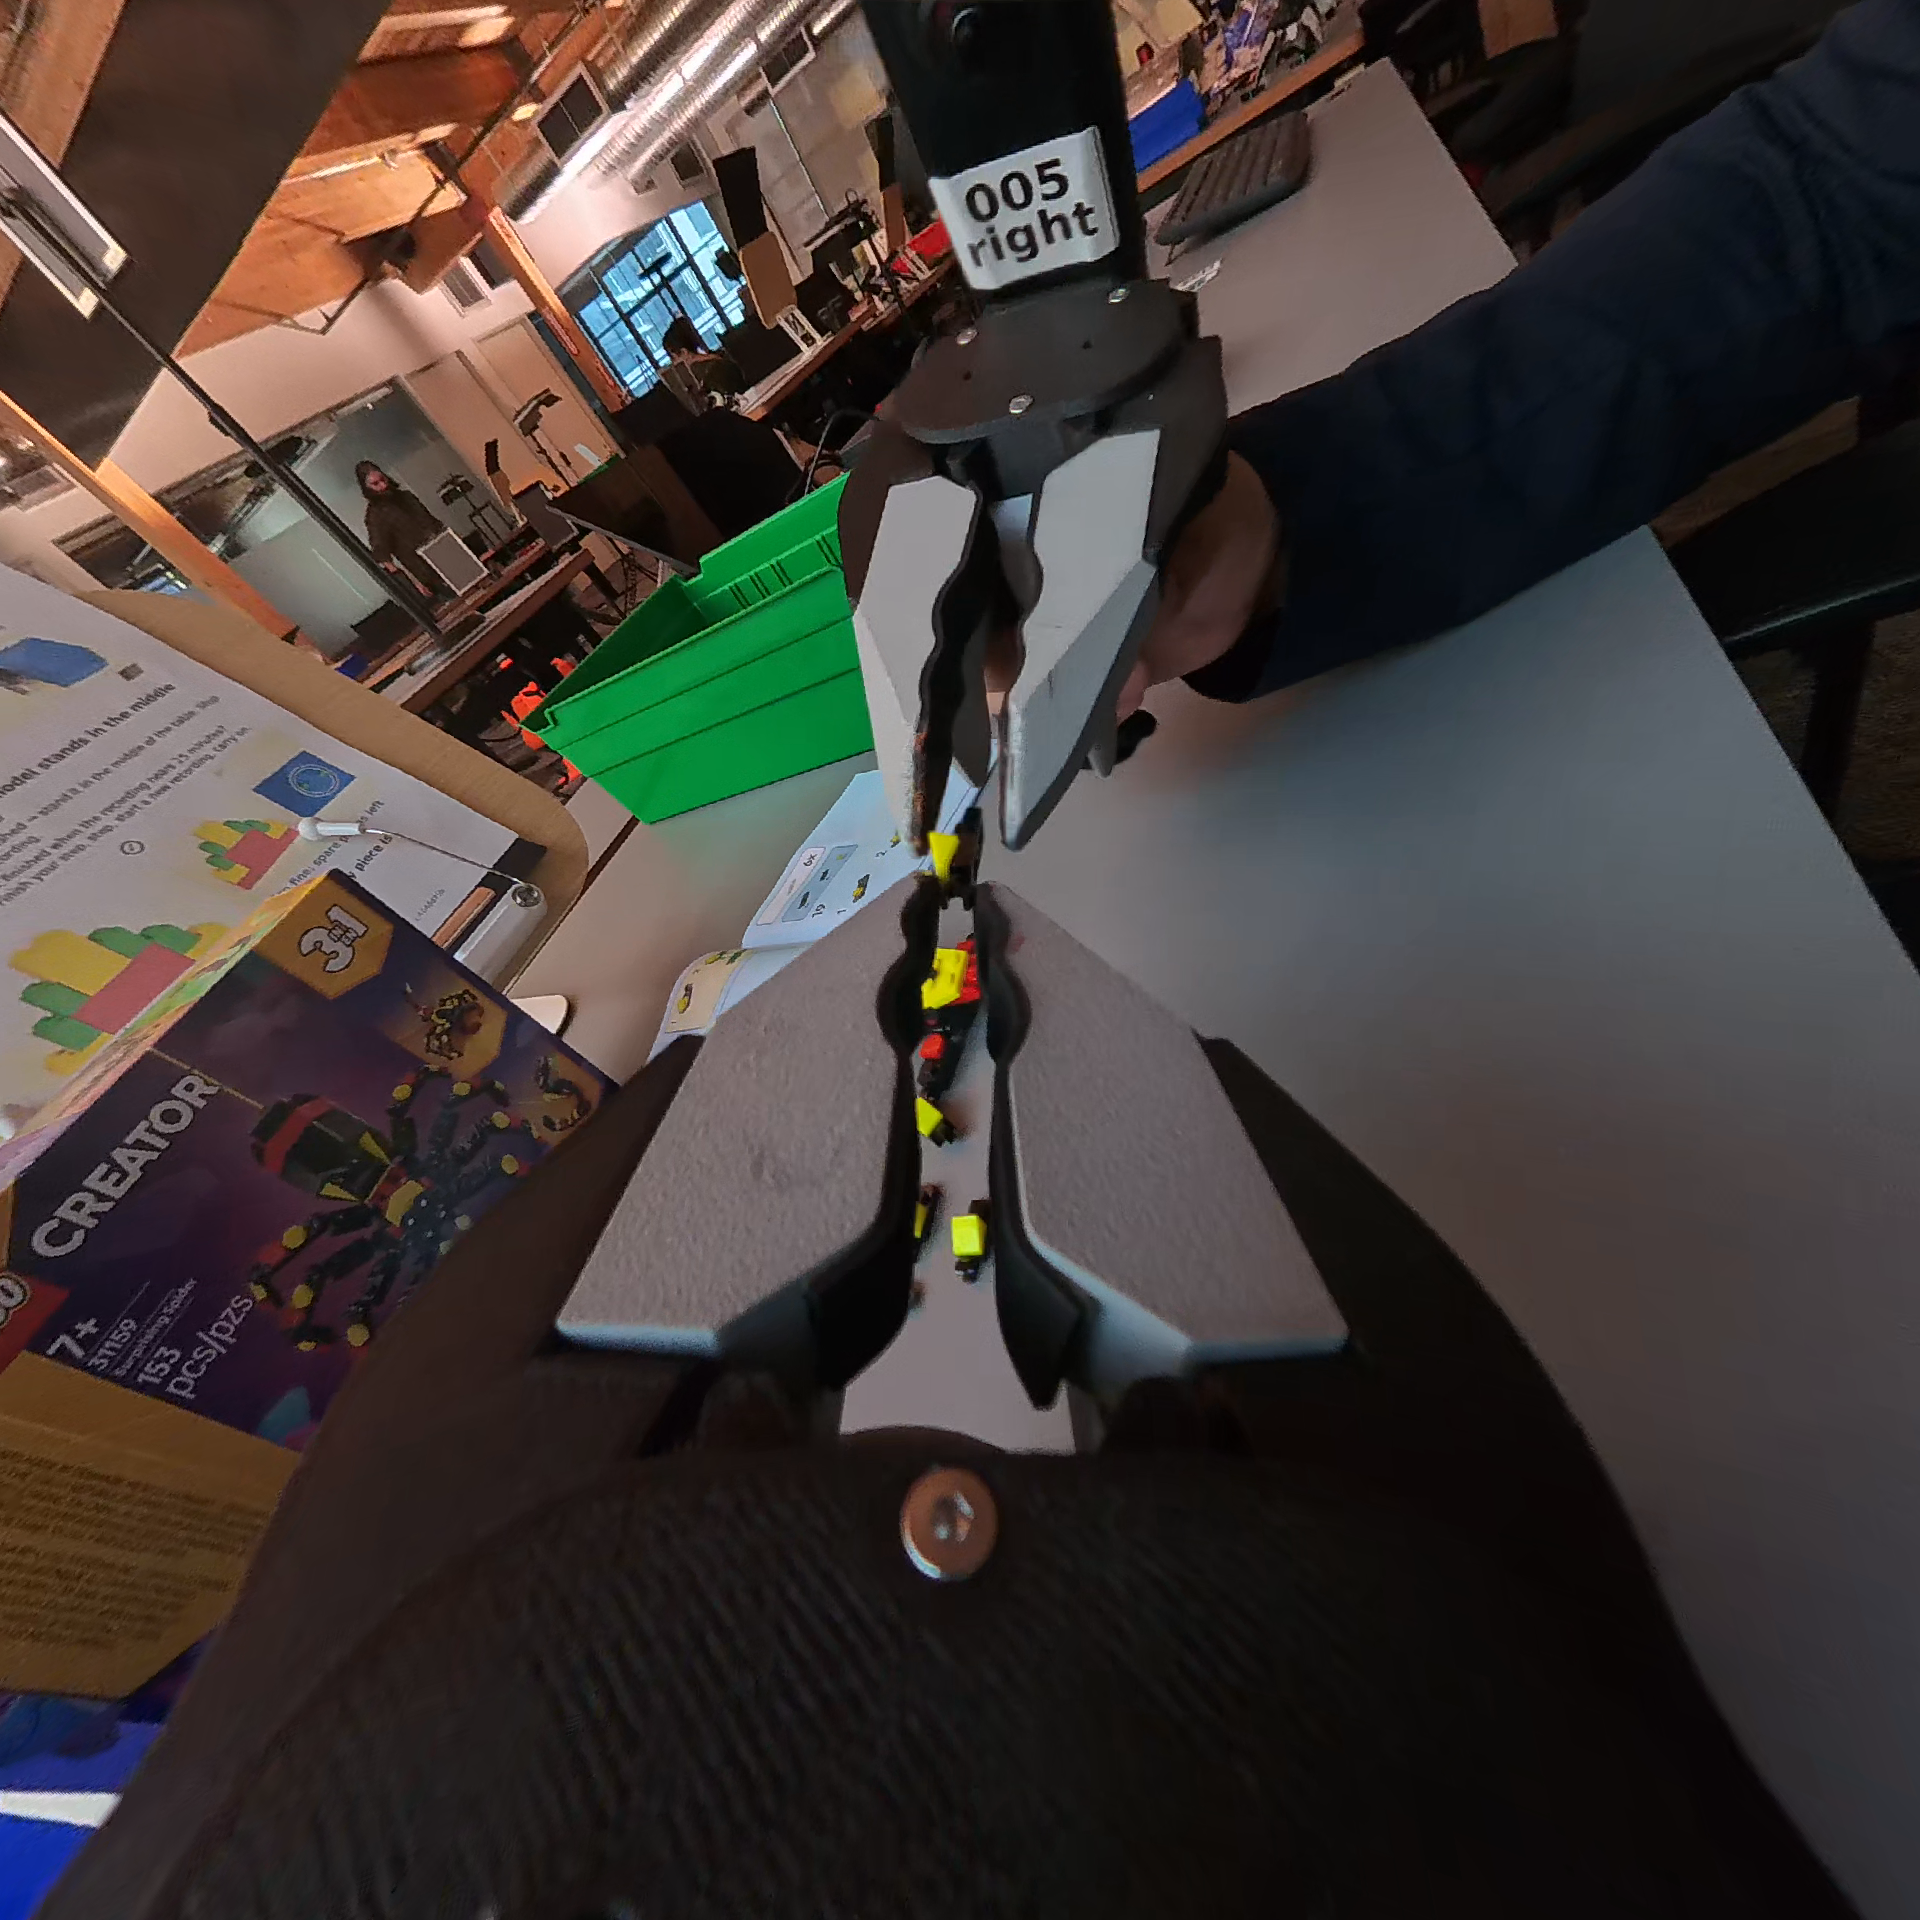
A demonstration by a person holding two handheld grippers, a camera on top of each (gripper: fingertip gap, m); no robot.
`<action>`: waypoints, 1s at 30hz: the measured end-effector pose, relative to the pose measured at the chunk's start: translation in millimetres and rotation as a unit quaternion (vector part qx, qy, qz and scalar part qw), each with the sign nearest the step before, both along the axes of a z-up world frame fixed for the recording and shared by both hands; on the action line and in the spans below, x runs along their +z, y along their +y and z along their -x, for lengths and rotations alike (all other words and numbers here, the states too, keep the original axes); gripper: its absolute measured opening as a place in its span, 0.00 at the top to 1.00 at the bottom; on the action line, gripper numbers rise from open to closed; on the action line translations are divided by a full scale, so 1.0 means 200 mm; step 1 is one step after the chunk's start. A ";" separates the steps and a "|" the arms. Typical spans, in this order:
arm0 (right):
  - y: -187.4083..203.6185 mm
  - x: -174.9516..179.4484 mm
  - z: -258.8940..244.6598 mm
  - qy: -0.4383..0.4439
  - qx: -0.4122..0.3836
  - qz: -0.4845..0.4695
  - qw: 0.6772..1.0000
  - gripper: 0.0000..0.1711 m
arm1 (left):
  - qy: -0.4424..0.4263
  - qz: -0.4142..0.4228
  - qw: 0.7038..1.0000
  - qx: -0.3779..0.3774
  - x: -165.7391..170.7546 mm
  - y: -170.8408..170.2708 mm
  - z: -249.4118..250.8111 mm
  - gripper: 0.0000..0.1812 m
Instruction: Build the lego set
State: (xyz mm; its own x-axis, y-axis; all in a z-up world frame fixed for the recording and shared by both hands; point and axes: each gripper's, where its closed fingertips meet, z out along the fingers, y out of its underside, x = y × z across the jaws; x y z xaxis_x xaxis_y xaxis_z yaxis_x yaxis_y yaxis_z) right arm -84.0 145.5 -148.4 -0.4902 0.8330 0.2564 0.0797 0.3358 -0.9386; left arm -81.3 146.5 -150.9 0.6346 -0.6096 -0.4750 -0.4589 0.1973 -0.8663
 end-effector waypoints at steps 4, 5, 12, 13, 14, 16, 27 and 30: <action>0.00 -0.01 0.00 0.014 -0.010 -0.050 0.999 0.99 | 0.007 0.004 1.000 0.004 -0.02 0.00 0.00 0.98; 0.00 -0.01 0.00 0.016 -0.015 -0.065 0.998 0.99 | 0.010 0.002 1.000 0.006 -0.02 0.01 0.00 0.98; -0.01 -0.01 0.00 0.021 -0.016 -0.084 0.996 0.99 | 0.004 0.004 1.000 0.006 -0.02 0.01 -0.01 0.97; -0.01 -0.02 0.00 0.022 -0.016 -0.085 0.996 0.99 | 0.002 0.005 1.000 0.005 -0.02 0.01 -0.02 0.97; -0.01 -0.02 0.00 0.020 -0.015 -0.086 0.996 0.99 | 0.002 0.006 1.000 0.005 -0.02 0.01 -0.02 0.97; -0.01 -0.02 0.00 0.019 -0.015 -0.083 0.996 0.99 | 0.002 0.006 1.000 0.005 -0.02 0.01 -0.02 0.97; 0.01 -0.02 0.00 0.001 -0.015 -0.036 0.999 0.99 | 0.010 -0.014 0.999 0.029 -0.01 0.03 0.00 0.95; 0.01 -0.02 0.00 0.001 -0.015 -0.034 0.999 0.99 | 0.008 -0.010 1.000 0.023 -0.01 0.02 -0.01 0.97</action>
State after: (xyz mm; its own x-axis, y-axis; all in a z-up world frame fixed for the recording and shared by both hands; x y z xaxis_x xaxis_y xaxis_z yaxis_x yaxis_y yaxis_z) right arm -84.9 147.4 -151.5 -0.4648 0.8282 0.3130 0.0891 0.3955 -0.9141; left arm -80.1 150.8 -152.8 0.6543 -0.5702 -0.4967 -0.4819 0.1918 -0.8550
